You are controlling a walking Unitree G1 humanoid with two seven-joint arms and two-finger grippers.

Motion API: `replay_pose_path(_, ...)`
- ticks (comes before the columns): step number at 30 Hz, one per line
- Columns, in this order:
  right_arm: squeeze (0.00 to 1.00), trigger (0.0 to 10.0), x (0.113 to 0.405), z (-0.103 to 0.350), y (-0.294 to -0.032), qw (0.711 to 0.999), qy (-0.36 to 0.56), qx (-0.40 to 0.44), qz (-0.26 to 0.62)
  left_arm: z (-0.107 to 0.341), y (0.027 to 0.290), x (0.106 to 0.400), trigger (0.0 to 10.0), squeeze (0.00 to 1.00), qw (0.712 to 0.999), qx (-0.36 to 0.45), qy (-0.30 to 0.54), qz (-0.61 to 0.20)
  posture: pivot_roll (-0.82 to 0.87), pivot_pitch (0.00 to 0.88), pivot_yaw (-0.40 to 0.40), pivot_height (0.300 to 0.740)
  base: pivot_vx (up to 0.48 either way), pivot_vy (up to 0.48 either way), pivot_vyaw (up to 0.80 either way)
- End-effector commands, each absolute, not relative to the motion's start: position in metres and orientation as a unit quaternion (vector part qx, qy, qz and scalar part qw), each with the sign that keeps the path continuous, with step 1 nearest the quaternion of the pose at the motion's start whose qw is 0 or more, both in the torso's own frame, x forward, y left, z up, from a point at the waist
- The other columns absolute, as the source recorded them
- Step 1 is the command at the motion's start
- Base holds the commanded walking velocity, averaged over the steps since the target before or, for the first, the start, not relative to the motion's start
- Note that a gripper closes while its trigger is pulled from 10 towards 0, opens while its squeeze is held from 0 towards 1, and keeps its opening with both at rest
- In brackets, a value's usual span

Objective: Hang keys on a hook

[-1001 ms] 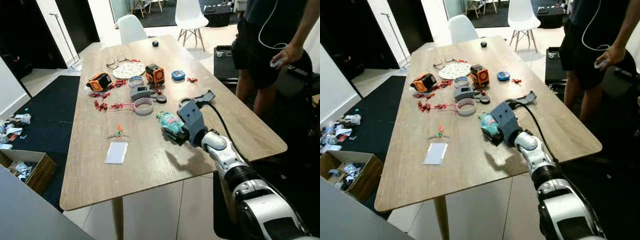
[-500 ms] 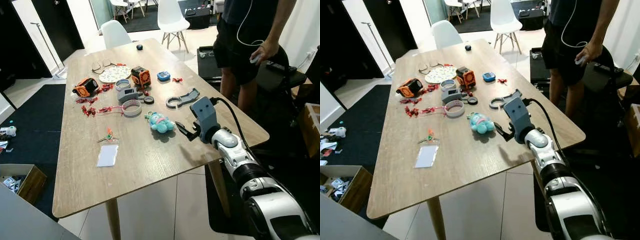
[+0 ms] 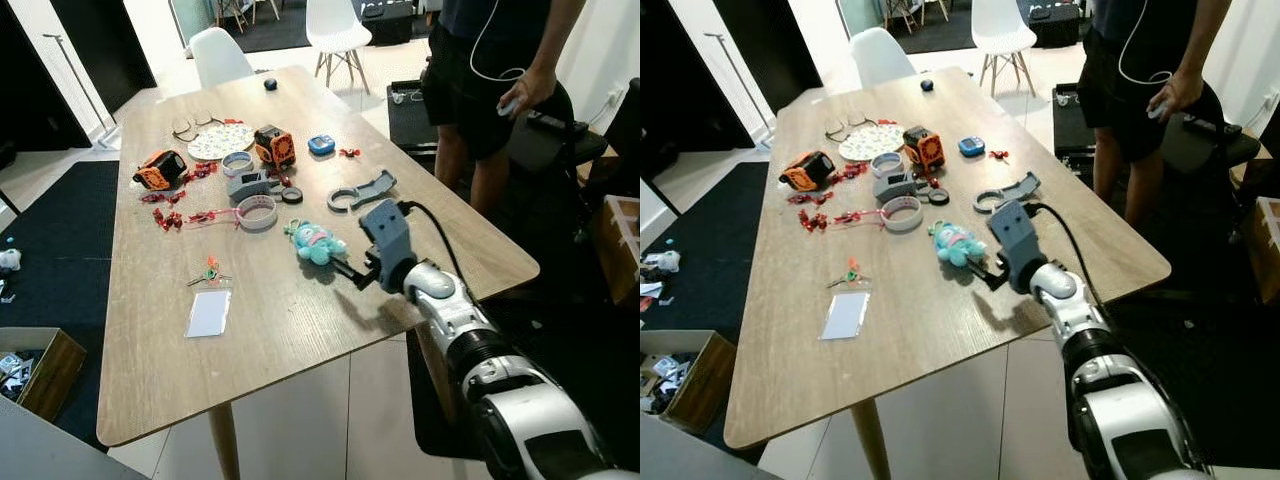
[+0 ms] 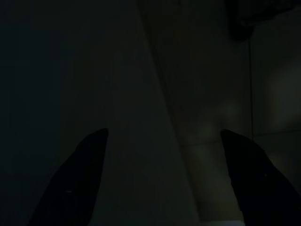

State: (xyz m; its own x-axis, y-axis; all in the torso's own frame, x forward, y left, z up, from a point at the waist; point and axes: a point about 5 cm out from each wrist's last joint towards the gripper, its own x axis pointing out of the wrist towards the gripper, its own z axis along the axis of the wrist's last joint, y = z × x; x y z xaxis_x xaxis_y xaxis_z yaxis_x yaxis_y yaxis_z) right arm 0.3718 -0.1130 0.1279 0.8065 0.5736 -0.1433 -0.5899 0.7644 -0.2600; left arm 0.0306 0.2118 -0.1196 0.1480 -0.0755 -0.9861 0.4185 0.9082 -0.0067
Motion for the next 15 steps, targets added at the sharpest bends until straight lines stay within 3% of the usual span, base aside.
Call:
replay_pose_path(1,0.00,10.0,0.370,0.129,-0.106,0.933,0.021,-0.152,0.325,-0.118,0.221,0.023,10.0,0.00,0.735,0.147,0.641,-0.166,-0.13,0.099,0.124,0.740,0.000,0.000,0.00)
replay_pose_path(10,0.00,10.0,0.371,0.136,-0.099,0.928,0.002,-0.157,0.338,-0.118,0.223,0.019,10.0,0.00,0.729,0.156,0.643,-0.176,-0.12,0.134,0.135,0.740,0.000,0.000,0.00)
replay_pose_path(15,0.00,10.0,0.375,0.141,-0.108,0.937,-0.003,-0.178,0.301,-0.118,0.223,0.017,10.0,0.00,0.727,0.159,0.644,-0.179,-0.12,0.139,0.134,0.740,0.000,0.000,0.00)
